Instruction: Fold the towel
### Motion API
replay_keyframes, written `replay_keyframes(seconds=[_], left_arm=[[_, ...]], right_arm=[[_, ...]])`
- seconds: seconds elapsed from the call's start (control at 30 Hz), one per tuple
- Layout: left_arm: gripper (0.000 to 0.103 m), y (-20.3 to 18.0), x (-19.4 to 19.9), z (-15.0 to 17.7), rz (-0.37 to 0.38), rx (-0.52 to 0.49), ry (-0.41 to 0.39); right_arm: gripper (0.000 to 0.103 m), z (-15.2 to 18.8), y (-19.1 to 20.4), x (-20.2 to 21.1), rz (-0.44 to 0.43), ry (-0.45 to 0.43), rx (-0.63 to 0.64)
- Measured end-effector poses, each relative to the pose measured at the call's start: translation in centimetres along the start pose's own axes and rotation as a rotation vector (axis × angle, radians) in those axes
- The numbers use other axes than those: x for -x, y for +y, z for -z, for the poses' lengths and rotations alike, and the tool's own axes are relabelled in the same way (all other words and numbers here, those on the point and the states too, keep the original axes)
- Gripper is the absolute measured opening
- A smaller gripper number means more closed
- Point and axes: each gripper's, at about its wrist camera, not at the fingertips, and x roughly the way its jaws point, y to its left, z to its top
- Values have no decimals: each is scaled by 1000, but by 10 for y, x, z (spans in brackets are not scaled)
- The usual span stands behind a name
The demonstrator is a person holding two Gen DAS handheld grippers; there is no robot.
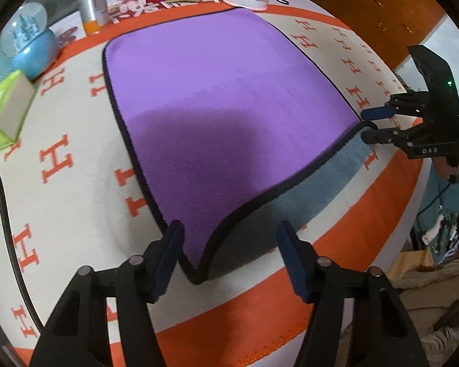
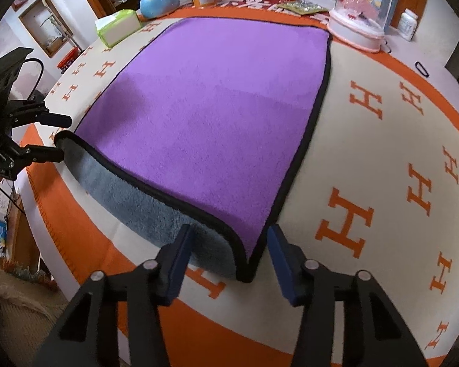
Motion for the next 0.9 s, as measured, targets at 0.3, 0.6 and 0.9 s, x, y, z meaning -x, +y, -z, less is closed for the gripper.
replay_keyframes(seconds=[0.3,0.6,0.9], left_arm=[[58,3,-8,-2,77,-2,37],[24,2,-10,3,90,-14,77],[7,-3,7,7,9,2,36]], right_arm=[[35,-3,2,-3,-37,14,36],[12,0,2,0,-56,11,25],[5,6,15,16,28,-41,0]])
